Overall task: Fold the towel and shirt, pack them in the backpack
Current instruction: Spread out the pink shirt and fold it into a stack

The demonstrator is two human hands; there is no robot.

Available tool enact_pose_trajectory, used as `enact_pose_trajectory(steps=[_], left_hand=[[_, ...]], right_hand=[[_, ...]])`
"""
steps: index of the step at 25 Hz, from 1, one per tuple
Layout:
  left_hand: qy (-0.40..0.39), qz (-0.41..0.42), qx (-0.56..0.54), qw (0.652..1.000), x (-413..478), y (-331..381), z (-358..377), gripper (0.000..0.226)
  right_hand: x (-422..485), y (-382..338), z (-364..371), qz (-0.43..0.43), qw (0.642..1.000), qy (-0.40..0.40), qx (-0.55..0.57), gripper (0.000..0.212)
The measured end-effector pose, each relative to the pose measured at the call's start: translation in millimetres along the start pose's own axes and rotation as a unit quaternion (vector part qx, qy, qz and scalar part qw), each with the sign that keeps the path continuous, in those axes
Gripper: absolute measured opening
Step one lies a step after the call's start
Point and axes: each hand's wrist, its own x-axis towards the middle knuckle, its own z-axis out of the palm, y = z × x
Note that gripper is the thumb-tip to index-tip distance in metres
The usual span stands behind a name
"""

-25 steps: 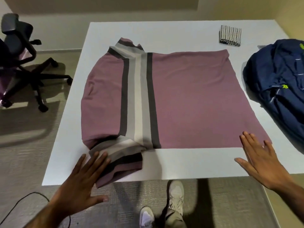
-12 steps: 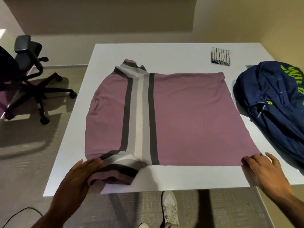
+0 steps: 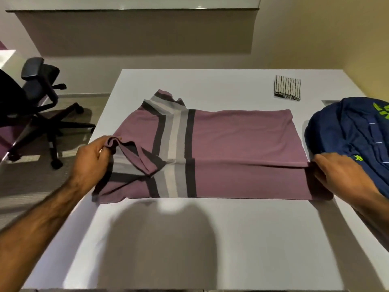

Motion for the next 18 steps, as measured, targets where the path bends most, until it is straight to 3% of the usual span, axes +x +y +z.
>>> enact_pose_trajectory(steps=[5, 8, 10, 12, 14, 16, 18], left_hand=[[-0.055, -0.007, 0.077, 0.996, 59, 6, 42, 0.023], [0.009, -0.025, 0.166, 0.986, 57, 14, 59, 0.032], [0.05, -0.013, 0.12, 0.991, 31, 30, 74, 0.039], [-0.028, 0.038, 0.068, 0.997, -9, 40, 96, 0.036], [-0.105, 0.022, 0.086, 0.99, -32, 22, 113, 0.051], [-0.118, -0.047, 0.129, 0.983, -33, -8, 120, 0.065], [-0.123, -0.046, 0.191, 0.973, -32, -32, 120, 0.074]], right_hand=[[44, -2, 29, -0.076, 0.993, 0.015, -0.092, 0.022], [41, -19, 37, -0.001, 0.994, 0.034, -0.1, 0.024], [36, -52, 35, 0.082, 0.995, 0.048, -0.016, 0.021], [31, -108, 36, 0.114, 0.984, 0.043, 0.13, 0.015], [29, -168, 44, 0.088, 0.972, -0.014, 0.217, 0.039], [29, -202, 57, 0.068, 0.968, -0.117, 0.211, 0.068], [28, -199, 69, 0.063, 0.971, -0.154, 0.172, 0.084]])
